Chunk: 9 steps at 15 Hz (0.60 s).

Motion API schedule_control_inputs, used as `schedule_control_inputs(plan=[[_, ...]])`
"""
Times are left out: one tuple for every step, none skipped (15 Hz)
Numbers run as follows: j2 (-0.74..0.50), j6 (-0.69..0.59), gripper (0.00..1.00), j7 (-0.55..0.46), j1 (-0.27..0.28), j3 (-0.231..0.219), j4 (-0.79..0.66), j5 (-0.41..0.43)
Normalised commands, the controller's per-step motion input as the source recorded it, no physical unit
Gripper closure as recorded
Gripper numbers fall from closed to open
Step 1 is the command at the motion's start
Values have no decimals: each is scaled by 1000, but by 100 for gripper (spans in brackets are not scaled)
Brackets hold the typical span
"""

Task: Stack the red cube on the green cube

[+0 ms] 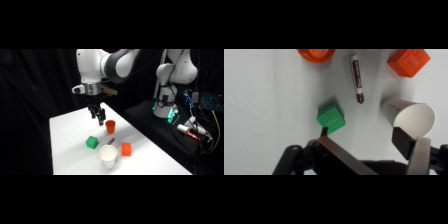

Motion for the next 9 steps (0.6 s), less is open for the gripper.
schedule_control_inputs(plan=[[-1,-8,0,11,-35,37,6,-13],[-1,-4,0,46,-29,33,5,-19],[-7,4,0,87,-18,29,-5,-38],[-20,27,0,129,-7,26,-26,-51],[-37,48,0,179,10,21,-57,-73],[-64,79,0,212,24,27,-105,-63],[-90,119,0,292,49,20,-151,-85],[-108,139,0,360,72,11,-184,-117],[-129,171,0,425,98,10,-232,-132]])
